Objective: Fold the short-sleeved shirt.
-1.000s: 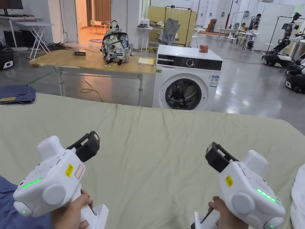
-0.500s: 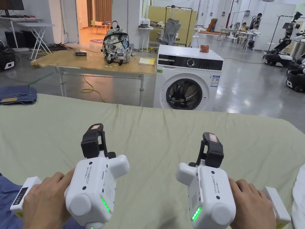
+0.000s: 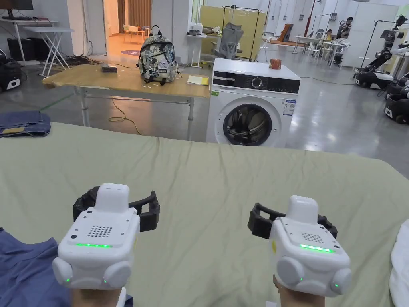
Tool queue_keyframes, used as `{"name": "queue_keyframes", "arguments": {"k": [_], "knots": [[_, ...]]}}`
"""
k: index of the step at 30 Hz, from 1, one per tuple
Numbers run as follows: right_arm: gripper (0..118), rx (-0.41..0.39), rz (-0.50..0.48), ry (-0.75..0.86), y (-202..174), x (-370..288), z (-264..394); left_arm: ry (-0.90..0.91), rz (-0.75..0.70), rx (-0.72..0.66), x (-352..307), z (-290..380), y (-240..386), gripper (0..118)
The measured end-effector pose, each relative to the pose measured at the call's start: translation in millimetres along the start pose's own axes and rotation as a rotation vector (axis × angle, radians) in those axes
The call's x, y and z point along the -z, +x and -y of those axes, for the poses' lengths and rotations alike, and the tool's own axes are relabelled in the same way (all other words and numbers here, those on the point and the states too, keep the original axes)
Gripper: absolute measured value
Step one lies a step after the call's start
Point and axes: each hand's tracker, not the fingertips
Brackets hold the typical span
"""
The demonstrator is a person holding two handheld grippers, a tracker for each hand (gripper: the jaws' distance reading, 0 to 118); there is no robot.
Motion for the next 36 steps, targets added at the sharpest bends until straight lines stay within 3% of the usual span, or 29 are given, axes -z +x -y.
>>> {"name": "queue_keyframes", "arguments": {"k": [3, 13, 14, 16, 17, 19, 20, 21, 22, 23, 25, 36], "knots": [[118, -0.016, 0.003, 0.033, -2.5, -5.2, 0.8, -0.006, 0.051, -0.092, 11.1, 1.2, -8.7, 106], [118, -0.147, 0.050, 0.117, -11.6, -15.2, -1.2, 0.030, 0.002, -0.016, 14.1, -9.5, -6.0, 103], [111, -0.153, 0.044, 0.119, -12.2, -16.0, -1.4, 0.032, 0.006, -0.013, 13.7, -8.9, -5.7, 97], [108, -0.169, 0.043, 0.129, -15.4, -18.2, -1.0, 0.029, -0.010, 0.017, 14.0, -10.8, -4.2, 95], [100, -0.177, 0.049, 0.136, -16.8, -19.6, -0.5, 0.028, -0.017, 0.027, 14.7, -11.6, -3.8, 91], [62, -0.179, 0.053, 0.141, -15.5, -19.5, -0.2, 0.021, -0.030, 0.048, 11.8, -12.5, -2.5, 70], [29, -0.179, 0.055, 0.138, -15.0, -19.5, -0.4, 0.013, -0.037, 0.052, 12.0, -13.9, -2.1, 45], [11, -0.173, 0.060, 0.138, -14.2, -19.6, -0.1, 0.004, -0.049, 0.062, 12.6, -15.0, -1.7, 27], [5, -0.165, 0.067, 0.141, -12.5, -20.3, 0.4, 0.000, -0.064, 0.075, 10.2, -15.3, -0.7, 14], [0, -0.155, 0.069, 0.146, -11.0, -21.1, 1.2, -0.003, -0.061, 0.076, 9.1, -16.2, -0.9, 9], [0, -0.152, 0.058, 0.152, -10.0, -23.0, 1.3, -0.009, -0.056, 0.077, 8.5, -17.3, -1.0, 0], [0, -0.190, 0.038, 0.147, -19.0, -31.0, -2.6, -0.054, -0.058, 0.039, -2.3, -21.9, -15.6, 0]]}}
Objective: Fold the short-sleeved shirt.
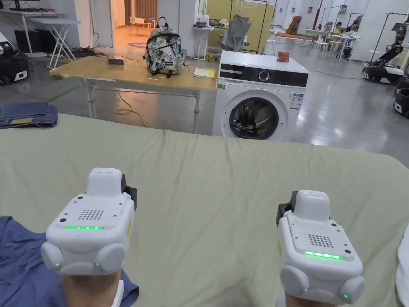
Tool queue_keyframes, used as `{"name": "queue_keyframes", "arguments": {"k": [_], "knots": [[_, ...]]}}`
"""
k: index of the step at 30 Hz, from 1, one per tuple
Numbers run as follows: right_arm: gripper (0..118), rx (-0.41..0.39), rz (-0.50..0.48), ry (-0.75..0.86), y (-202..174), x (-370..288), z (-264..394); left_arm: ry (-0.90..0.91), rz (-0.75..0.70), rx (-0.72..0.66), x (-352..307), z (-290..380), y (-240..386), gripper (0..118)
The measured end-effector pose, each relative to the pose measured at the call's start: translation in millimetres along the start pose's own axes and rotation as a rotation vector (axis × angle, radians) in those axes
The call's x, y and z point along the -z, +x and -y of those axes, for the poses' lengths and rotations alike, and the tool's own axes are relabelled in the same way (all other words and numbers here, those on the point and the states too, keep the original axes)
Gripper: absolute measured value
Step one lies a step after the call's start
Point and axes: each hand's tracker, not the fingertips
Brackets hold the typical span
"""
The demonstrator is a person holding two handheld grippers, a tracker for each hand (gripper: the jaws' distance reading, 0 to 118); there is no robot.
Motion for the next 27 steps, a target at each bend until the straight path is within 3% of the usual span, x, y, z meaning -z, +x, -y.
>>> {"name": "queue_keyframes", "arguments": {"k": [7, 11, 20, 25, 27], "knots": [[0, -0.028, -0.075, -0.008, -24.9, -2.3, -0.4, -0.035, -0.047, 0.048, -21.7, -5.7, -63.8, 0], [0, -0.032, -0.133, -0.026, -45.6, -2.1, 3.7, -0.124, -0.148, 0.018, -38.1, -11.8, -117.0, 0], [0, -0.050, -0.212, -0.084, -77.3, 0.5, 21.0, -0.572, -0.174, -0.084, -33.9, 20.4, -253.1, 0], [0, -0.065, -0.225, -0.122, -80.6, 4.0, 32.0, -0.798, -0.109, -0.116, -14.6, 63.4, -285.1, 0], [0, -0.070, -0.221, -0.137, -79.5, 6.2, 36.5, -0.824, -0.117, -0.112, -7.5, 75.4, -285.5, 34]]}}
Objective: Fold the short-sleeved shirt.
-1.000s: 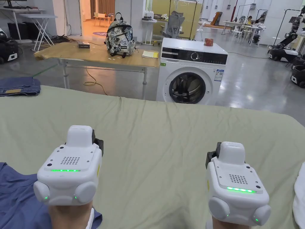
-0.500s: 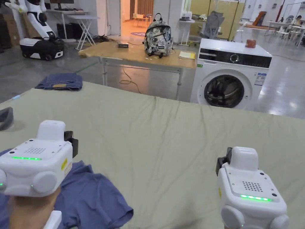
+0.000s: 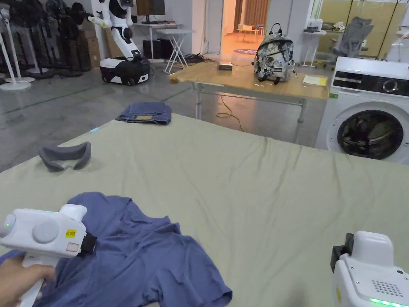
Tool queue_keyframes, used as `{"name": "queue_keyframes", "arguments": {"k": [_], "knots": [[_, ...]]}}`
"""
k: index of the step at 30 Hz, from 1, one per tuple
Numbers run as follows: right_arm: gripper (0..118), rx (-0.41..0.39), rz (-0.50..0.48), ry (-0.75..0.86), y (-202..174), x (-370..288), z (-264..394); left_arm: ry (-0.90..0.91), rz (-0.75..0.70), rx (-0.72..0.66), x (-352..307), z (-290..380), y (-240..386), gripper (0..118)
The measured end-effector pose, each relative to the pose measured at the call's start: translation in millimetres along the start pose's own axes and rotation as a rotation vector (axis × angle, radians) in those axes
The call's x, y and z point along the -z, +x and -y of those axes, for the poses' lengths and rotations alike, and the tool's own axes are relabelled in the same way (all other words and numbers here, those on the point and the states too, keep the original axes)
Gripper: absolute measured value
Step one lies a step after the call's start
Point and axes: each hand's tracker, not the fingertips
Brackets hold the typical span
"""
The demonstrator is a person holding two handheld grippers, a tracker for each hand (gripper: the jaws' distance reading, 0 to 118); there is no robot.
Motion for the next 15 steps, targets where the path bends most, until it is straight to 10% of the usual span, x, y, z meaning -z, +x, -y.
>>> {"name": "queue_keyframes", "arguments": {"k": [2, 10, 13, 15], "knots": [[0, 0.000, 0.010, -0.020, 1.9, 2.2, 3.3, -0.012, -0.021, 0.023, 11.2, 2.0, 1.4, 69], [0, -0.005, 0.027, -0.059, 13.5, 6.6, 12.5, -0.113, -0.093, 0.059, 49.5, 3.4, 20.5, 67], [0, -0.001, 0.032, -0.067, 16.1, 7.3, 13.7, -0.092, -0.101, 0.016, 42.7, 3.9, 23.5, 46], [0, 0.005, 0.033, -0.071, 17.1, 7.9, 14.6, -0.060, -0.108, 0.055, 40.1, 7.4, 26.0, 9]]}}
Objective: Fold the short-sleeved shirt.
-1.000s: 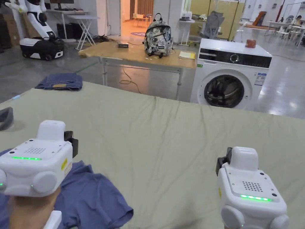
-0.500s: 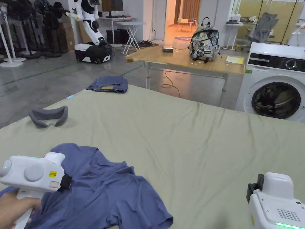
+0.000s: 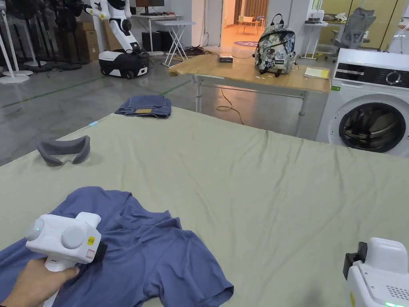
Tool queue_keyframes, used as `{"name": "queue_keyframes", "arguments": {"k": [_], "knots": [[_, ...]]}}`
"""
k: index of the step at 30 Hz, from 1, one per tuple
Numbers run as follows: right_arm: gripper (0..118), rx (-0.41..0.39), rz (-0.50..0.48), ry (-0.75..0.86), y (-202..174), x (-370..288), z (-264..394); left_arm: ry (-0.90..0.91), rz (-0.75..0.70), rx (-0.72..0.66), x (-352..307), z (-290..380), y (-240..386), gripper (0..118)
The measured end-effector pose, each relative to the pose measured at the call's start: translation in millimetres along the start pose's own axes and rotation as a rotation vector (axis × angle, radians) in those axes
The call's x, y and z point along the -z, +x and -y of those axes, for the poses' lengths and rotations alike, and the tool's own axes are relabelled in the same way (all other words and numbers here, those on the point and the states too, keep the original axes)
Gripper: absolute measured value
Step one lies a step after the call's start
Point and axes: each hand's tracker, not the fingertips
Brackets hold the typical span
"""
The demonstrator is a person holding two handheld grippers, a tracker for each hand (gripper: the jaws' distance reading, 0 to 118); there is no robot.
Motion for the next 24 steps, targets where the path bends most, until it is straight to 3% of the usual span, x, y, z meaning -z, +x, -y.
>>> {"name": "queue_keyframes", "arguments": {"k": [1, 2, 8, 14, 24], "knots": [[0, 0.002, 0.000, -0.003, -0.1, -1.2, 0.1, -0.001, -0.031, 0.033, 1.1, 3.0, 1.9, 1], [0, 0.003, 0.000, -0.004, -0.2, -1.3, 0.4, -0.004, -0.010, 0.024, 2.7, 4.8, 1.8, 0], [0, 0.005, 0.005, -0.012, 1.4, -2.6, 2.9, 0.084, 0.070, -0.086, -17.8, 12.5, -12.5, 0], [0, 0.028, 0.014, 0.011, 7.6, -6.5, -0.4, 0.242, 0.168, -0.107, -59.8, -3.1, -18.8, 0], [0, 0.049, 0.034, 0.063, 23.3, -18.2, -14.1, 0.512, 0.310, -0.046, -149.7, -68.4, 24.3, 0]]}}
